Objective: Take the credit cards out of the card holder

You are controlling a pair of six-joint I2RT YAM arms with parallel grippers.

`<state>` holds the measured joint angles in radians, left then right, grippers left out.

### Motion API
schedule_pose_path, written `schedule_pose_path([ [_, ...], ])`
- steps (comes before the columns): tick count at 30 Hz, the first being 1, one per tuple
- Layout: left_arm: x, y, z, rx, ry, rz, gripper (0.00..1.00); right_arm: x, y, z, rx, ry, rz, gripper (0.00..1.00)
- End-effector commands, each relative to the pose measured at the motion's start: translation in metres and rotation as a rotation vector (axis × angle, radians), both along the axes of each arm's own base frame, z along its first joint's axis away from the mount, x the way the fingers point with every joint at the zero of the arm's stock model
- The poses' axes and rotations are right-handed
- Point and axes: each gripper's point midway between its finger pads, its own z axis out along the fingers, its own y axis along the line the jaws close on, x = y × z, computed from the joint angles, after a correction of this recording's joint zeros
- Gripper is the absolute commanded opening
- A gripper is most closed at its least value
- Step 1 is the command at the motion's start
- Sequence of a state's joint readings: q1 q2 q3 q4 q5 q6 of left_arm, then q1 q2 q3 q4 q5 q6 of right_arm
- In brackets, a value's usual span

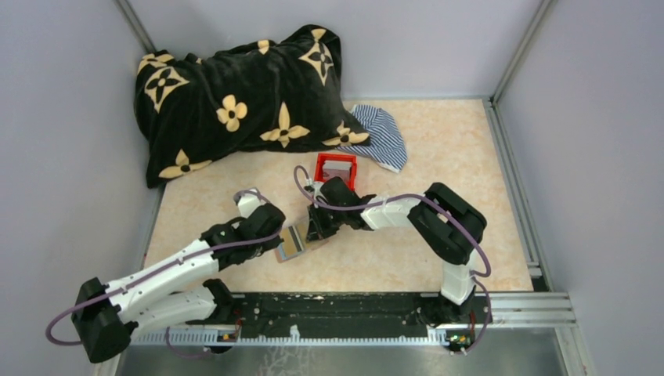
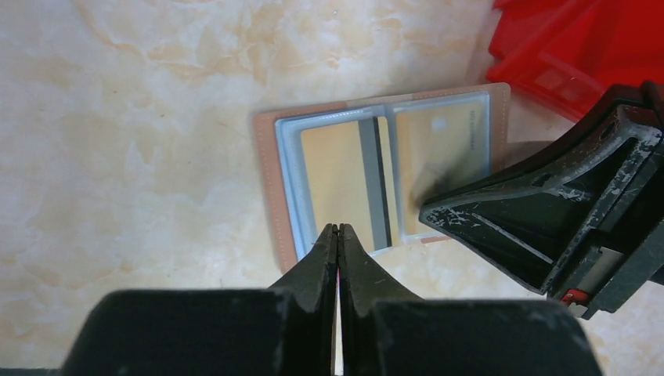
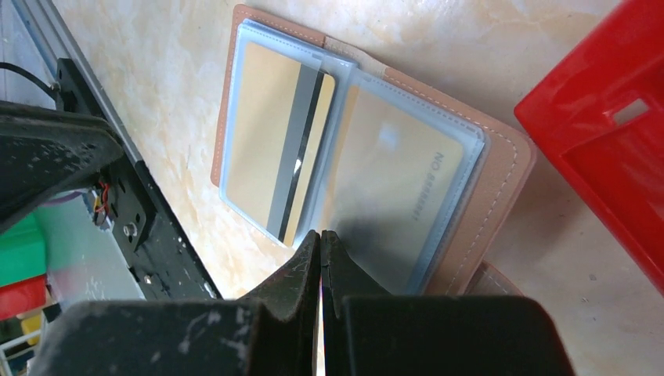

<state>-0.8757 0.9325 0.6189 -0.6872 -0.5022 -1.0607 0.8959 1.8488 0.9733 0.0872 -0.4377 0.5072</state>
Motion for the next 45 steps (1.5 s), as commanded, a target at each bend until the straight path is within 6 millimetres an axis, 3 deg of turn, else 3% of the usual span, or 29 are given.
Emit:
schedule_pose_path([
  [1, 0.001, -0.015, -0.013, -0.044, -0.008, -0.062, 0.04, 0.005, 0.004, -0.003, 0.018, -0.025, -0.006, 0.00],
  [7, -0.009, -0.010, -0.067, -0.014, 0.063, -0.053, 0.00, -0.001, 0.004, 0.001, 0.075, -0.003, 0.012, 0.00],
  [12, -0.016, -0.014, -0.088, -0.080, 0.080, -0.046, 0.00, -0.007, 0.006, 0.011, 0.176, 0.026, 0.059, 0.04],
  [16, -0.018, -0.009, -0.092, -0.075, 0.080, -0.032, 0.00, -0.009, 0.005, 0.009, 0.168, 0.015, 0.088, 0.16],
  [23, -0.019, -0.004, -0.098, -0.009, 0.111, -0.037, 0.00, -0.008, 0.004, 0.014, 0.187, 0.002, 0.085, 0.26],
  [35, -0.017, -0.010, -0.104, 0.020, 0.136, -0.070, 0.00, -0.001, 0.000, -0.003, 0.205, 0.064, 0.029, 0.20],
  [38, -0.017, -0.010, -0.105, 0.019, 0.138, -0.076, 0.00, 0.000, -0.006, 0.003, 0.228, 0.063, -0.001, 0.28],
  [45, -0.016, -0.009, -0.101, 0.022, 0.129, -0.073, 0.00, 0.004, -0.014, 0.017, 0.195, 0.015, -0.019, 0.33],
])
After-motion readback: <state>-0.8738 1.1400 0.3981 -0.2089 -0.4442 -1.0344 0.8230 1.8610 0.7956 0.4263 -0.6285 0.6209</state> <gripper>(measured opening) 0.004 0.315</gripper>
